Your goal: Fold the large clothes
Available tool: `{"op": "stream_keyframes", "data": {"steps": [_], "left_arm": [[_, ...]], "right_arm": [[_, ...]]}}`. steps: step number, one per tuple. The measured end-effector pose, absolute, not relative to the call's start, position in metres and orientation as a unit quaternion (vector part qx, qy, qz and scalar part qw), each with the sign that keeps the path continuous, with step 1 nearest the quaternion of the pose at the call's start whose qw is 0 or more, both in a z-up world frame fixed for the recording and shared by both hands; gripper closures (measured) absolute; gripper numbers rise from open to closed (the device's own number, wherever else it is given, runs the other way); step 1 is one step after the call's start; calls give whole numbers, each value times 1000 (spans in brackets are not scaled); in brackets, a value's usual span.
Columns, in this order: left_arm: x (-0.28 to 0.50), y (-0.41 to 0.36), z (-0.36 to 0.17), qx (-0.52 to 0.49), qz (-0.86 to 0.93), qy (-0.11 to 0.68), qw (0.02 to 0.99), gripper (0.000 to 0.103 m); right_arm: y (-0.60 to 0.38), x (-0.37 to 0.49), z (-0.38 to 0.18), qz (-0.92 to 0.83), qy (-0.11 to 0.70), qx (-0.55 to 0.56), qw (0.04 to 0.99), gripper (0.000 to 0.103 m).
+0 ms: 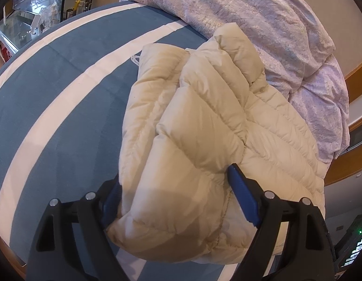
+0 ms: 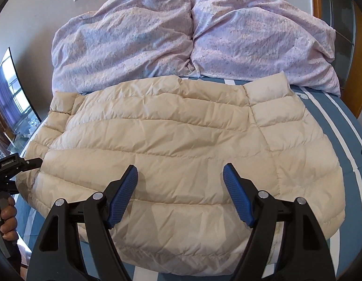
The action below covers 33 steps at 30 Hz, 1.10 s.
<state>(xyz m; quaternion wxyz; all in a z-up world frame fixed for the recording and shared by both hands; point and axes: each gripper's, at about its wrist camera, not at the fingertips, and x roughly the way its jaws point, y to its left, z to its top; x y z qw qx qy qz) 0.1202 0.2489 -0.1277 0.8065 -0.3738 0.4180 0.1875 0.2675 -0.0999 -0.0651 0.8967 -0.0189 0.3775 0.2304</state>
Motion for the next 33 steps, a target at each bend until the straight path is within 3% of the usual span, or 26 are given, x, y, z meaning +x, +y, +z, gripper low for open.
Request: {"op": "stream_keyframes", "data": {"steps": [15,29,30,33], "left_arm": [[125,245,-130,-353,190,414,817,18],[123,240,-131,-351,194,403,823,18],[123,239,-130,-353,194,400,823,19],[122,240,-131,-367,181,392,824,35]], "right_arm": [[-70,268,-106,210,402,-73,888,25],[-71,265,-108,199,413,-78,885,25],[-69,266,-110,197,419,-81,883,25],[-68,268,-110,195,428,-81,879,25]]}}
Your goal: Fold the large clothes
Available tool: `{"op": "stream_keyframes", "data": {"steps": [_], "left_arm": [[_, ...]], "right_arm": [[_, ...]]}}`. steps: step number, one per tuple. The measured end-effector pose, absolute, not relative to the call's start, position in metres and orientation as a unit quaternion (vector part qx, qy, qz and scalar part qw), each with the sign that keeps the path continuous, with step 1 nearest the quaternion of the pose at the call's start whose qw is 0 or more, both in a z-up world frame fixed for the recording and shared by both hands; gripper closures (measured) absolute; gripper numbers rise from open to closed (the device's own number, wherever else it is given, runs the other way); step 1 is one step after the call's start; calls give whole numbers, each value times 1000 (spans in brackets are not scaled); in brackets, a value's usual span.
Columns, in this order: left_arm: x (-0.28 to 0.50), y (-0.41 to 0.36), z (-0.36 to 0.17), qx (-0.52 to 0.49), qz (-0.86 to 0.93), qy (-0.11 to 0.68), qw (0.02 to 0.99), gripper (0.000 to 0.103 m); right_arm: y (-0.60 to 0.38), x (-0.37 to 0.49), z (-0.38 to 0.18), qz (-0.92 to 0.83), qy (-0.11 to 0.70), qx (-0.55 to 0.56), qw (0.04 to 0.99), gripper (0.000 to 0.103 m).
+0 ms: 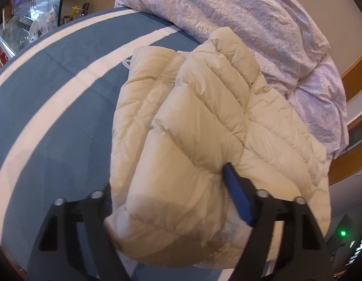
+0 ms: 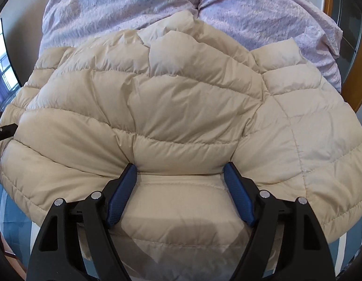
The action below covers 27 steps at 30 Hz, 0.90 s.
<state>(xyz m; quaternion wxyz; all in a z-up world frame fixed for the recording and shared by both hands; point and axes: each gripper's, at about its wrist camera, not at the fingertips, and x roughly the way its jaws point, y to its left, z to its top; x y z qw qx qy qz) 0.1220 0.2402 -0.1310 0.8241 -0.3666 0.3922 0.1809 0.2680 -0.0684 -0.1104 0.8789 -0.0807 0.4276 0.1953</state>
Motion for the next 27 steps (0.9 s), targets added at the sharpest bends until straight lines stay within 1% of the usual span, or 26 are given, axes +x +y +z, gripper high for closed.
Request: {"op": "stream_keyframes", "data": {"steps": [2,3,4,5,7,11,18,24,27], "left_arm": [[121,240,-129,-370,176,386,827,55],[121,239,-127,-370,174,383,829,61],[121,239,-124,-372,167,377,831,71],[121,239,-120,-374,162,373,833,76],[121,236,-111,-372,155,365,839,81],[123,225,-83,-365,131,341,856,84],[133,188,-26,-360,53,295,884,85],[156,134,6,-346,-25,280,895,85],[170,109,13,-341,-56,283,895,85]], "right_arm": [[-69,268,-111,197,428,-78,878,25],[-70,268,-111,198,429,-77,878,25],[-70,268,-111,199,429,-76,878,25],[-70,269,-111,200,429,-76,878,25],[-69,268,-111,199,429,-77,878,25],[-70,269,-111,201,427,-77,878,25],[-72,269,-111,207,427,-71,877,24],[-74,270,-111,209,427,-60,878,25],[-77,270,-111,208,427,-54,878,25]]}}
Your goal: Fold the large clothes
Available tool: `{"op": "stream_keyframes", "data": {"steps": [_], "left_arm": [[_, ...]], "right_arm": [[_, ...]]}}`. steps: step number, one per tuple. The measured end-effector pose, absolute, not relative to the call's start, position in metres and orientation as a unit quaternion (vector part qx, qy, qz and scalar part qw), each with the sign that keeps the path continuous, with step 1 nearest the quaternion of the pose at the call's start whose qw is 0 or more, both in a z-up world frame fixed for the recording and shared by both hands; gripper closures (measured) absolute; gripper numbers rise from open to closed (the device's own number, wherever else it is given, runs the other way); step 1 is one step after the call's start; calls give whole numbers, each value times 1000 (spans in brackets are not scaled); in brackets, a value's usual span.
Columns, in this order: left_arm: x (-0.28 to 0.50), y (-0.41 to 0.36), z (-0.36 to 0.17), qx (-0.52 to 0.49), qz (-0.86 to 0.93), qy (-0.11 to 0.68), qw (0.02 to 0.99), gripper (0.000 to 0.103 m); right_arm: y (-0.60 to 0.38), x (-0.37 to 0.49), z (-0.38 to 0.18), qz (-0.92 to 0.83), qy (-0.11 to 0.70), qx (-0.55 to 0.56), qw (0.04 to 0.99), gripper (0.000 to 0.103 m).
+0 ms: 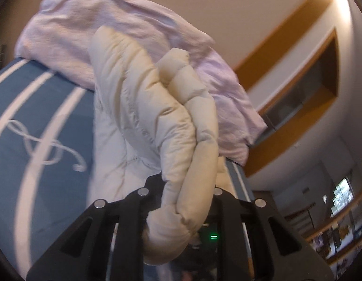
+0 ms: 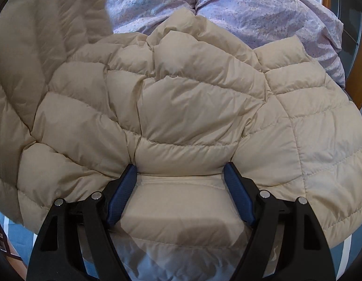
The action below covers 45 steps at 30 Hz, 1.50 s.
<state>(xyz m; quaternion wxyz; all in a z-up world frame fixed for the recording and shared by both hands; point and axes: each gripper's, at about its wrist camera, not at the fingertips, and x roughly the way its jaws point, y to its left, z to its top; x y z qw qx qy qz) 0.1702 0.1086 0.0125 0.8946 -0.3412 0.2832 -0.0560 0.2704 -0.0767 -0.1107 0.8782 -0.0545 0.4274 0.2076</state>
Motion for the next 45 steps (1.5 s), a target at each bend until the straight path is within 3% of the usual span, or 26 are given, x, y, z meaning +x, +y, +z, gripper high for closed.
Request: {"op": "stream_keyframes", "data": {"steps": [9,22,35,45], "left_arm": [[216,43,3,-340,-112,317,878,85],[241,8,-32,-346,-105,363,859,83],[267,-66,-52,-233,-72,419,874,83],[276,-95,-70,-203,-65,441,872,83]], "right_arm": [[-90,273,-109,212,425,-39,879,25],[-133,261,-98,218,409,-31,885,25],[-213,244,-86,176,393,-33,902,25],[-249,253,-107,151,422,-6,894,25]]}}
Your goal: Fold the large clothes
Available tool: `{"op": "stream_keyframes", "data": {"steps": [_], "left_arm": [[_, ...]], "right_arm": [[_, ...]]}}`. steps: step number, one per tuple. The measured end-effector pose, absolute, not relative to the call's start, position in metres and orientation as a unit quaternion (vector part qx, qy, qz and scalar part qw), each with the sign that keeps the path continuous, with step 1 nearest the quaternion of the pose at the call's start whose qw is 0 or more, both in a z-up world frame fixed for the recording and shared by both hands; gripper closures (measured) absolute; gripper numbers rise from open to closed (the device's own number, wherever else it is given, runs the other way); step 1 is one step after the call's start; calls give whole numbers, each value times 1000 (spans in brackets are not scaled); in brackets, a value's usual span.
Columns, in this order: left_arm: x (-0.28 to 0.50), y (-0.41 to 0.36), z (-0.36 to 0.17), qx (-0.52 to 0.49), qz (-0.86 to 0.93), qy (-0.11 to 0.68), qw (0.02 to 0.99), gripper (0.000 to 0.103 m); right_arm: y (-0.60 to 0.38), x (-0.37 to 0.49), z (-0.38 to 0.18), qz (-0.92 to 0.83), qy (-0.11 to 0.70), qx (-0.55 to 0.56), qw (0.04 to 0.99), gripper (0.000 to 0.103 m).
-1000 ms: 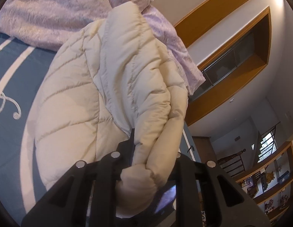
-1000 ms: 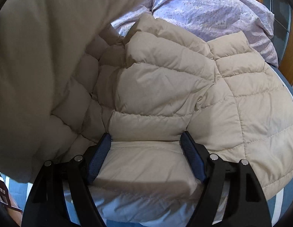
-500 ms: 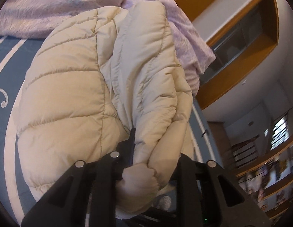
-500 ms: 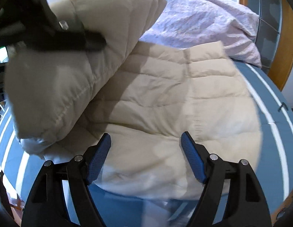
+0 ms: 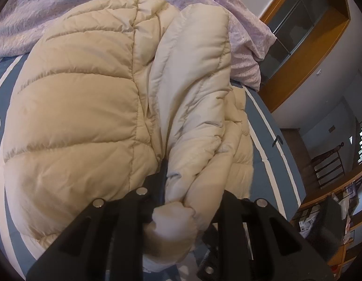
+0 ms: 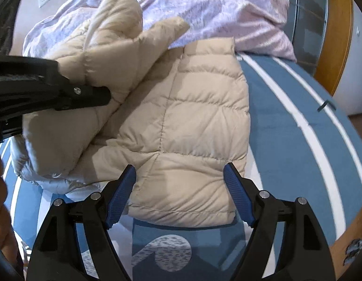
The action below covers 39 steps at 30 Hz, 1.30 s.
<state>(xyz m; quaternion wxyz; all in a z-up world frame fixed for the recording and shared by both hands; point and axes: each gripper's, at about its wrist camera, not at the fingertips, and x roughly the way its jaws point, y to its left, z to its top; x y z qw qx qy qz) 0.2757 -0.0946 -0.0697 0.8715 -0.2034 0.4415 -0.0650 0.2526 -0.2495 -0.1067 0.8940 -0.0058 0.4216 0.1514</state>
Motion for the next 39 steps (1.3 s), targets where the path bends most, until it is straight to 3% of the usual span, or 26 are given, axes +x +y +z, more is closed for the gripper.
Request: {"op": "stream_keyframes", "data": {"steps": [10,15,19,20,28,39], "left_arm": [[275,-130,-60,-164,-87,451,873,81],[268,-129,-50,-152,-80,454,874,61],[255,-125,-33,-143,-78,439,884,29],[250,-122,-26,-141,-76,431,888,25],[219,-73,13,-115,-26,375,919,18],[247,-13,-47,-149,59,429,889,18]], "right_arm": [[-258,263,-113,149,433,20,889,25],[-262,263,-113,148,437,37,887,25],[-267,264,-112,146,438,48,886,25],[-268,263,-111,145,438,50,886,25],[-271,257,-110,140,437,59,886,25],[-275,263,-116,143,444,66,882,22]]}}
